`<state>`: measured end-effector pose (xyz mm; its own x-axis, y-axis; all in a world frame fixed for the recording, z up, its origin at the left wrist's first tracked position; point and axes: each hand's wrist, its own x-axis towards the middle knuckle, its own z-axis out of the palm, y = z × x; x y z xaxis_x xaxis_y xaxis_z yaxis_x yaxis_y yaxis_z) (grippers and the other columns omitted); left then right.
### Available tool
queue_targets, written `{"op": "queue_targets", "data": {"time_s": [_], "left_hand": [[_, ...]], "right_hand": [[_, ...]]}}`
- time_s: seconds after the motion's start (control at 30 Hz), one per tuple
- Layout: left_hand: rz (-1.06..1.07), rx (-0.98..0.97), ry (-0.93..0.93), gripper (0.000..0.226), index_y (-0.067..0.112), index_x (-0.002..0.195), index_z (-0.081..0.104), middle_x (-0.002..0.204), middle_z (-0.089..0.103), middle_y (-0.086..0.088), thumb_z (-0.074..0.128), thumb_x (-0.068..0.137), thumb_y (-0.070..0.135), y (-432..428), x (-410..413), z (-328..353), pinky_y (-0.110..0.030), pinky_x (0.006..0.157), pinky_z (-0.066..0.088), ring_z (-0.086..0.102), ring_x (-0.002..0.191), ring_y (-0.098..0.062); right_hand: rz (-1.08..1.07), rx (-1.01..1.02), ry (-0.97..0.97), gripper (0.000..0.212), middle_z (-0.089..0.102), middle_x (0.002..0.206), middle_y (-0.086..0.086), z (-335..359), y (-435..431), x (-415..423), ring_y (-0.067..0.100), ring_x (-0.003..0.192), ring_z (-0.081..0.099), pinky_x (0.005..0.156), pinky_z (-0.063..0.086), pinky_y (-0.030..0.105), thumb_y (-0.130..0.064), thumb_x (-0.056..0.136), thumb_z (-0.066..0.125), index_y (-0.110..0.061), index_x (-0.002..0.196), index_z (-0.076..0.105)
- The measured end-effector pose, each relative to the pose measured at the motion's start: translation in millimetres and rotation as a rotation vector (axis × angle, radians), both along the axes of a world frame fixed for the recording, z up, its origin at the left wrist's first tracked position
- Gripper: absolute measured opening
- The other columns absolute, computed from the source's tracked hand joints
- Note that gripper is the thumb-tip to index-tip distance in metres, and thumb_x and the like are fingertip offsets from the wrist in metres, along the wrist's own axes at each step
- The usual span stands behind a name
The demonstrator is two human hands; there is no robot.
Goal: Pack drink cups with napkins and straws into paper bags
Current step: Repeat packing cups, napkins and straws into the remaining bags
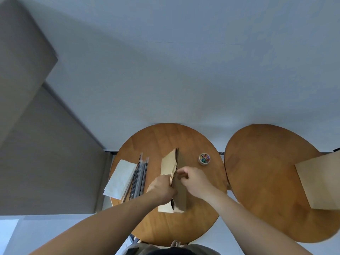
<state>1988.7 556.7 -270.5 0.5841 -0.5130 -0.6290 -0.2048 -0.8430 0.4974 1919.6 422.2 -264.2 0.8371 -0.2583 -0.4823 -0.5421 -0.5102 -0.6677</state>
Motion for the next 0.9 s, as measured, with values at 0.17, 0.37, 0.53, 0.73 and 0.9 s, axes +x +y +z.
{"op": "queue_targets", "data": {"time_s": [0.17,0.37,0.53,0.73,0.9], "left_hand": [[-0.157,0.080,-0.118,0.015,0.022,0.079,0.055,0.077,0.059,0.001,0.048,0.092,0.028,-3,12,10,-0.031,0.062,0.050,0.067,0.080,-0.025],[-0.436,0.088,-0.194,0.028,0.023,0.064,0.042,0.070,0.051,0.001,0.046,0.092,0.020,-1,28,20,-0.035,0.065,0.047,0.061,0.078,-0.029],[-0.363,0.012,-0.198,0.020,0.021,0.075,0.051,0.073,0.057,-0.001,0.053,0.093,0.030,-2,43,15,-0.030,0.055,0.042,0.055,0.066,-0.019],[-0.300,-0.036,-0.267,0.018,0.032,0.097,0.068,0.062,0.053,0.010,0.058,0.088,0.043,-4,32,1,-0.025,0.054,0.043,0.054,0.061,-0.012],[-0.298,-0.051,-0.291,0.026,0.035,0.101,0.070,0.075,0.066,0.006,0.052,0.094,0.052,-5,37,-7,-0.027,0.062,0.047,0.062,0.070,-0.013]], "right_hand": [[0.200,-0.565,-0.356,0.052,0.050,0.129,-0.003,-2,-17,-6,0.020,0.127,0.044,0.106,0.041,0.033,-0.015,0.077,0.073,-0.021,0.126,0.054],[0.552,-0.708,-0.257,0.026,0.067,0.106,-0.001,-9,-40,-4,0.021,0.110,0.056,0.111,0.031,0.038,-0.035,0.087,0.069,-0.017,0.105,0.069],[0.473,-0.558,-0.094,0.031,0.063,0.094,-0.006,-16,-47,-12,0.017,0.089,0.059,0.071,0.041,0.029,-0.048,0.099,0.049,-0.021,0.097,0.064],[0.404,-0.490,-0.126,0.030,0.067,0.094,-0.006,-21,-51,-12,0.015,0.086,0.061,0.071,0.045,0.029,-0.047,0.099,0.050,-0.024,0.101,0.068],[0.391,-0.436,-0.123,0.031,0.066,0.092,-0.007,-23,-55,-10,0.013,0.083,0.060,0.073,0.047,0.030,-0.048,0.098,0.050,-0.023,0.100,0.068]]}}
